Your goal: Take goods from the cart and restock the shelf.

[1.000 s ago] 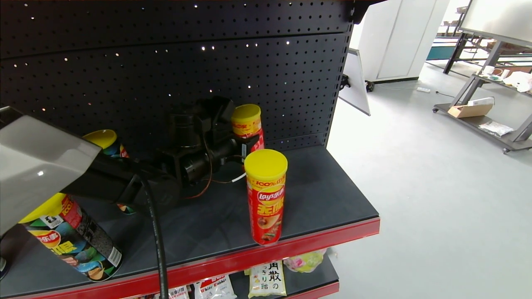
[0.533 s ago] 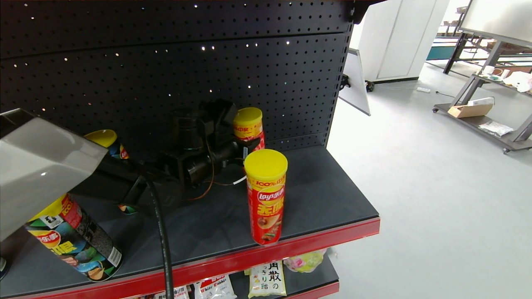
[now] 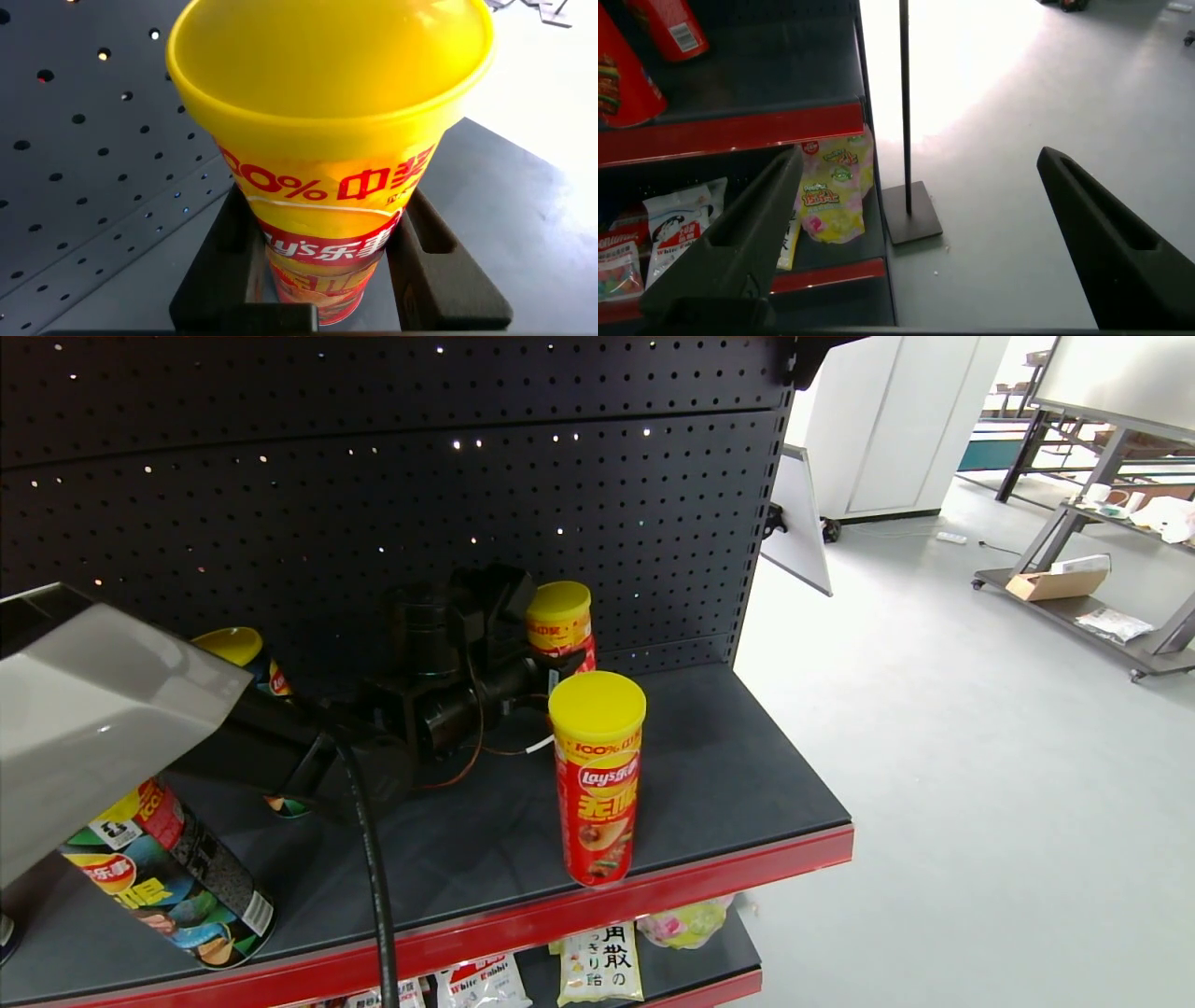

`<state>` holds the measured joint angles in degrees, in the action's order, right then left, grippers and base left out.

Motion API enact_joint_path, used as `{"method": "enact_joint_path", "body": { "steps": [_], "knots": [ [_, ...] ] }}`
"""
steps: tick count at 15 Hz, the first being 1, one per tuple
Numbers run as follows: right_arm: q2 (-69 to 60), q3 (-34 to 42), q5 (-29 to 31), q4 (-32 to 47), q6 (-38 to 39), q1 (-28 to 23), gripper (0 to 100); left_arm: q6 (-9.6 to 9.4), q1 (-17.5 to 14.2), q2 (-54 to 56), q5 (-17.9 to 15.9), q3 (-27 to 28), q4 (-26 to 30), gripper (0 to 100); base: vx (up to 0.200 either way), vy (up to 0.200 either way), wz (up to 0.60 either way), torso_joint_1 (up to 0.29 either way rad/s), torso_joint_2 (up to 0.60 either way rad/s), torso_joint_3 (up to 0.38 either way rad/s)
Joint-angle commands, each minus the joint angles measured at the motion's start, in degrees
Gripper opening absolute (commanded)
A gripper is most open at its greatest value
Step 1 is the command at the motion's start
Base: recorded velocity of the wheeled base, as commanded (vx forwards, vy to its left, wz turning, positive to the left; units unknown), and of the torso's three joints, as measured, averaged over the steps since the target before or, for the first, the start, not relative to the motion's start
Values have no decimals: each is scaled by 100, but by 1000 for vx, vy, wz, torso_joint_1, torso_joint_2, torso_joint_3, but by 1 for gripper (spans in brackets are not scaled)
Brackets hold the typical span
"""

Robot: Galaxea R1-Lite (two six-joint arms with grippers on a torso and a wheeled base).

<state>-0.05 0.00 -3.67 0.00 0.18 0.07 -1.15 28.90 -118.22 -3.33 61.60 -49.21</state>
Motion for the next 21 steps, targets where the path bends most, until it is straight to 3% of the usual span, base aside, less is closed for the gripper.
{"method": "enact_joint_path", "body": {
  "steps": [1, 3, 4, 14, 21],
  "knots": [
    [5, 0, -2, 0, -1, 1, 100, 0, 1, 1, -1, 1, -1, 0, 0, 0, 0, 0, 0, 0],
    [5, 0, -2, -9, -1, 1, 100, 0, 10, -8, -1, 1, -9, 0, 0, 0, 0, 0, 0, 0],
    [5, 0, -2, -9, -1, 1, 100, -8, 10, -8, -1, -8, -18, 100, 0, 0, 0, 0, 0, 0],
    [5, 0, -2, 0, -1, 1, 100, 0, -16, 256, 34, -148, 70, 100, 0, 0, 0, 0, 0, 0],
    [5, 0, -2, -9, -1, 1, 100, -17, -210, 1267, 104, -1150, 158, 100, 0, 0, 0, 0, 0, 0]
  ]
}}
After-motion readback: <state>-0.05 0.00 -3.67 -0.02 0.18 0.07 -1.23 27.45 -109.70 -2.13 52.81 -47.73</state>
